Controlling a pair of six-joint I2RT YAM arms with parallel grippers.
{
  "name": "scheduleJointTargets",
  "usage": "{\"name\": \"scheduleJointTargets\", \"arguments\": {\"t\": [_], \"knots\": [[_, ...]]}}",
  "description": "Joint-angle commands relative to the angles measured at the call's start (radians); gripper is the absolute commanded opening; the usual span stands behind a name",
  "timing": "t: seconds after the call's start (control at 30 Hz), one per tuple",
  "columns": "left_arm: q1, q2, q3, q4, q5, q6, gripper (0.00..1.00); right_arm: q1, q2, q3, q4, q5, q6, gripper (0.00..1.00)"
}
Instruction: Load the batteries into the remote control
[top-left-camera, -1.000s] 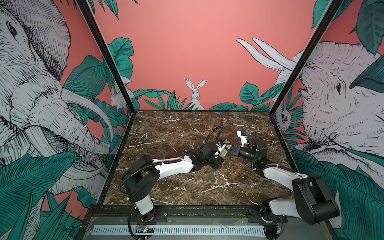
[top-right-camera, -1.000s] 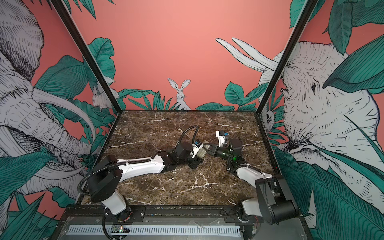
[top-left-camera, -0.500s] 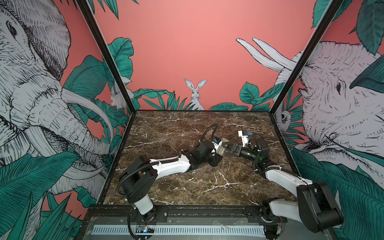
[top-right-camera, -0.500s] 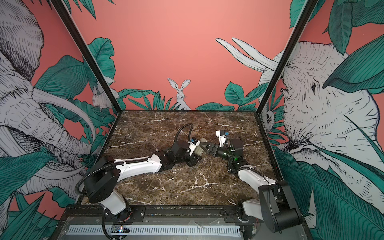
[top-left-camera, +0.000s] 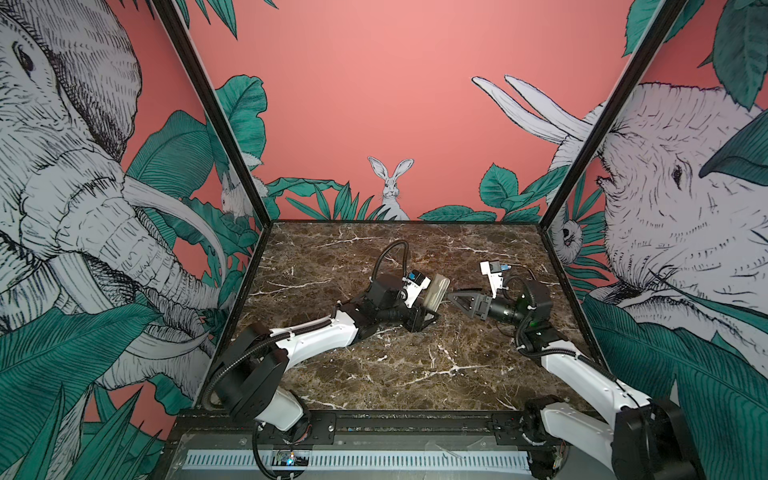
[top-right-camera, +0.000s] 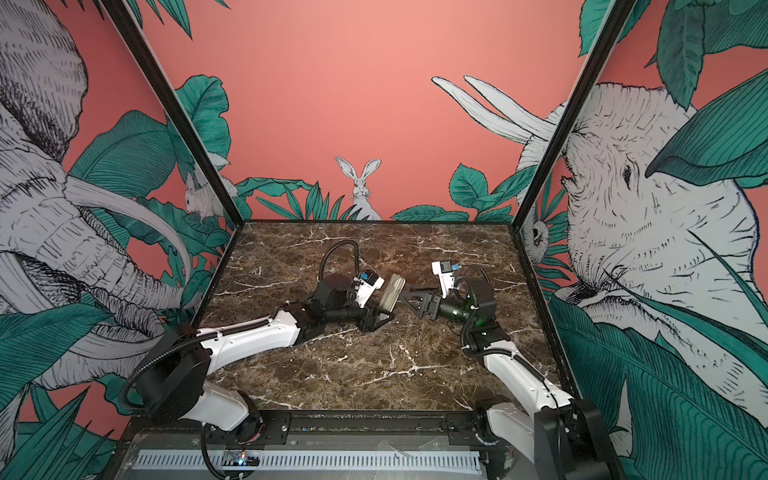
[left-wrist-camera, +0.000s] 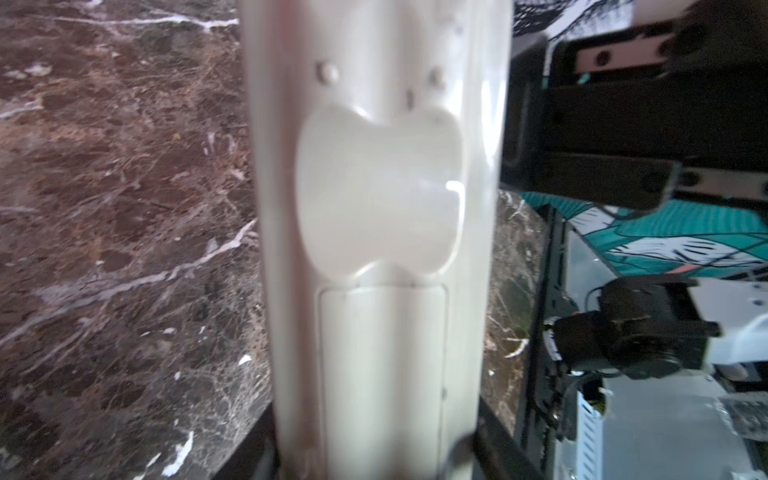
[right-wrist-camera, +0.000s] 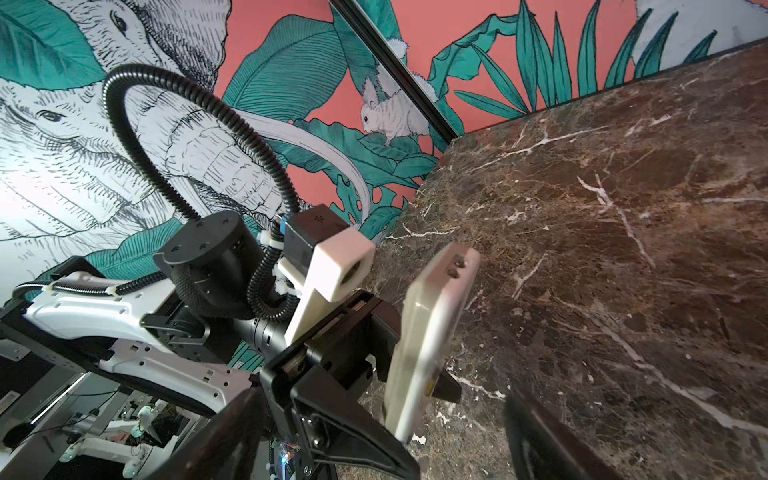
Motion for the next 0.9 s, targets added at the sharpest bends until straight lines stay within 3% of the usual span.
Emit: {"name": "scheduleJointTargets", "arguments": {"t": [0.0,0.3,0.4,0.87], "knots": [[0.001,-0.067,-0.009,0.050,0.169,0.023,0.14,0.004,-0.015,0.004,0.106,-0.066,0.011,0.88],[0.004,-0.083,-0.014,0.203,0.333,-0.040,0.15,0.036,0.050,-0.004,0.533,-0.172,0.240,0.84],[0.004,-0.079,-0.007,0.206,0.342,-0.051,0.16,0.054,0.078,-0.004,0.657,-0.182,0.312,0.83],[0.004,-0.075,-0.008,0.255,0.369,-0.087,0.17,0.092,0.144,-0.004,0.815,-0.198,0.396,0.69]]}}
